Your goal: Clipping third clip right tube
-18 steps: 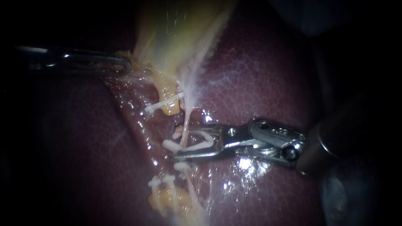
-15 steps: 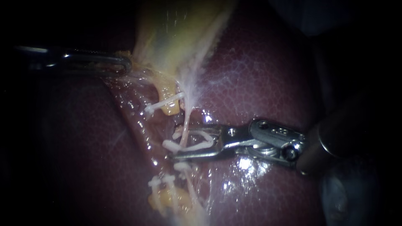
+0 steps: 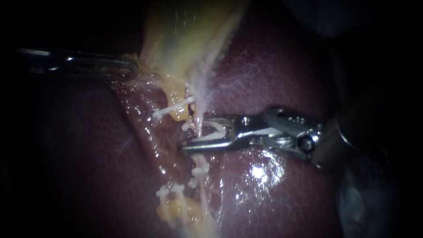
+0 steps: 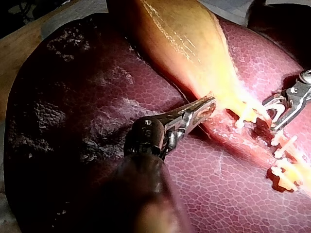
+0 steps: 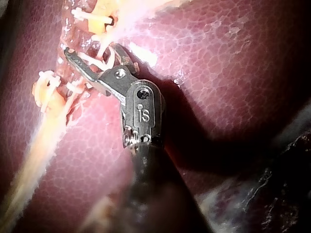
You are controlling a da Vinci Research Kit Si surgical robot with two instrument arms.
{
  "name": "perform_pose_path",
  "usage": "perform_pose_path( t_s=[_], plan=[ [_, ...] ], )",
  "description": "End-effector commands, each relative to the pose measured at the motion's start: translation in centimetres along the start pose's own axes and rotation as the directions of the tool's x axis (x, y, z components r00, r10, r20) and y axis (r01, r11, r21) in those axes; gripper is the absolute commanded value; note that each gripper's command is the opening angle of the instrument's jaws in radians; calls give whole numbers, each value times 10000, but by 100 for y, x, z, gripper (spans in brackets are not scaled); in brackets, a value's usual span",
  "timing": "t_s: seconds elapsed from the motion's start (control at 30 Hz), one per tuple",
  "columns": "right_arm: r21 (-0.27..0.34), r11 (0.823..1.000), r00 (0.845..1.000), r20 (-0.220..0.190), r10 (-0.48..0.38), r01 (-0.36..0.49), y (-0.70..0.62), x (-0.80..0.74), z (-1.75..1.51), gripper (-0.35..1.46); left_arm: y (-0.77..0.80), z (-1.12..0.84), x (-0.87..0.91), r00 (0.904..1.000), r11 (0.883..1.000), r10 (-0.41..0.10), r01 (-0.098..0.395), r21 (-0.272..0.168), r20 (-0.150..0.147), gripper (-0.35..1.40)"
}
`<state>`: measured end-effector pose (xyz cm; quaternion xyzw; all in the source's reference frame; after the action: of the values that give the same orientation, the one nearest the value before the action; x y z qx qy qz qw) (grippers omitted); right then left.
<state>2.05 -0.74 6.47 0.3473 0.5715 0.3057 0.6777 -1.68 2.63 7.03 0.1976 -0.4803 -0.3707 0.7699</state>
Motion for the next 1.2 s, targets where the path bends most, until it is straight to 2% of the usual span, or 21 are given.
perform_pose_path(
  t_s=[0.03,0.17,0.27,0.37,0.5,0.73,0.9,1.0,1.13,1.17,1.2],
  plan=[
    [60,10000,10000,-18,9,-9,0,2,0,49,0,0,0,10000,10000,0,0,-2,-1,-35],
    [342,9993,9998,-100,147,-144,-1,5,0,49,0,0,0,10000,10000,0,0,-2,-1,-35],
    [889,9949,9983,-268,508,-482,-5,5,0,49,0,0,0,10000,10000,0,0,-1,-1,-35],
    [1660,9815,9939,-403,1031,-951,-12,8,-1,48,0,0,0,10000,10000,0,0,1,-2,-35],
    [2719,9505,9807,-807,1780,-1501,-22,19,-2,48,0,0,0,10000,10000,0,0,0,-1,-35],
    [1990,9572,9637,-1230,2371,-2101,-30,44,-9,46,0,0,0,10000,10000,0,0,0,-1,-35],
    [1938,9564,9620,-1216,2444,-2185,-27,46,-13,33,0,0,0,10000,10000,0,0,-1,-1,-35],
    [1922,9567,9621,-1212,2443,-2187,-26,46,-15,15,0,0,0,10000,10000,0,0,-2,-1,-35],
    [1904,9528,9587,-1139,2605,-2363,-26,45,-17,-27,0,0,0,10000,10000,0,0,-1,-1,-35],
    [1899,9515,9575,-1118,2659,-2421,-26,45,-18,-35,0,0,0,10000,10000,0,0,-1,-1,-35],
    [1869,9504,9558,-1121,2720,-2485,-26,45,-18,-35,0,0,0,10000,10000,0,0,-1,-1,-35]
  ],
)
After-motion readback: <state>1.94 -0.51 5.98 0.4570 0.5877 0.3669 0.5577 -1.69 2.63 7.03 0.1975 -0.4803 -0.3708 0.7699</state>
